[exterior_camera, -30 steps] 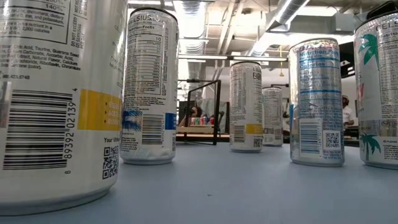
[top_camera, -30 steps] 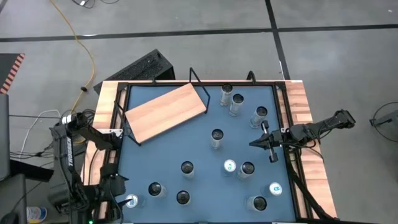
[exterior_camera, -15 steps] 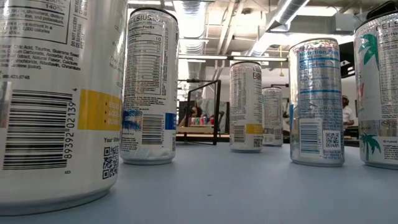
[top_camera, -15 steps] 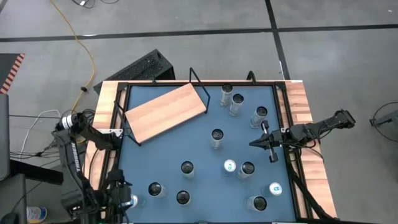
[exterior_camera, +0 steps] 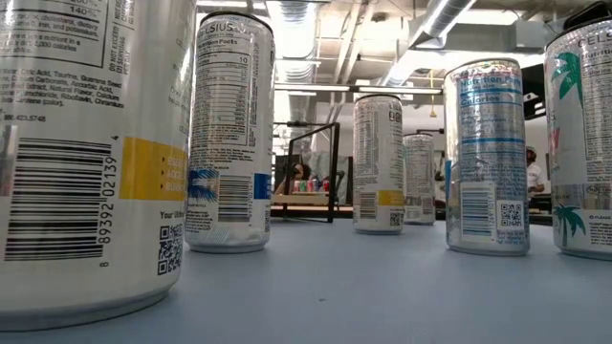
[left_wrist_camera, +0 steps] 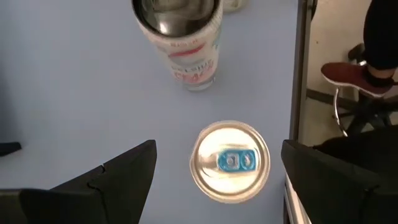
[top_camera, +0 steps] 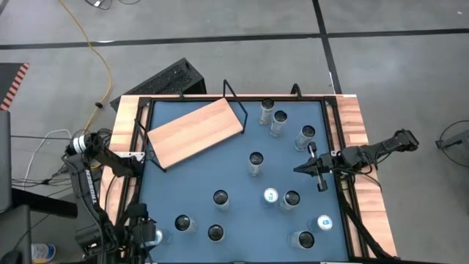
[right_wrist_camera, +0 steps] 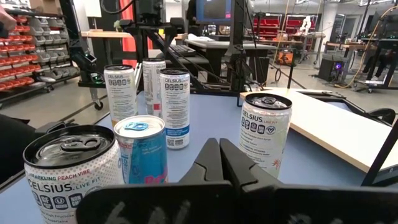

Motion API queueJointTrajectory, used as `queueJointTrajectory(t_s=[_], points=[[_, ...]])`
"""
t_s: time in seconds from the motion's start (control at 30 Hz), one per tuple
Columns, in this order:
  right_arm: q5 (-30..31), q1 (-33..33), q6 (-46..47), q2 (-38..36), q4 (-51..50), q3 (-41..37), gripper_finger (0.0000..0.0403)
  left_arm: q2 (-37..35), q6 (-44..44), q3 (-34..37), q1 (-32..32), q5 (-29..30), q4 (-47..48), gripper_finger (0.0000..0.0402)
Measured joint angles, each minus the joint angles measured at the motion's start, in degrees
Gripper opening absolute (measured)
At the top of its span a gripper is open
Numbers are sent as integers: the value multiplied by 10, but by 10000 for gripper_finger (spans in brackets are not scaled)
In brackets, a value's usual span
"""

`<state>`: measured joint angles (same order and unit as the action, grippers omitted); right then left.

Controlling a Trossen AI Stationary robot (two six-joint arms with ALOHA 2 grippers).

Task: Place canned beverage on shelf
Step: Put the left blue soda can on the shelf

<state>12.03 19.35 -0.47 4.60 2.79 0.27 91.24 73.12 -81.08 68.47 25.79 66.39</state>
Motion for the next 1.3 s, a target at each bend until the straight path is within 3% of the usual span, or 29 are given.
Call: queueJointTrajectory(t_s=[0.47,0.93,1.3], points=[[0,0,0,0,0,0,0,6,-66,0,1,31,-5,334],[0,0,0,0,0,0,0,8,-75,51,1,-14,-56,334],[0,0,0,0,0,0,0,8,-95,53,1,-25,-71,334]])
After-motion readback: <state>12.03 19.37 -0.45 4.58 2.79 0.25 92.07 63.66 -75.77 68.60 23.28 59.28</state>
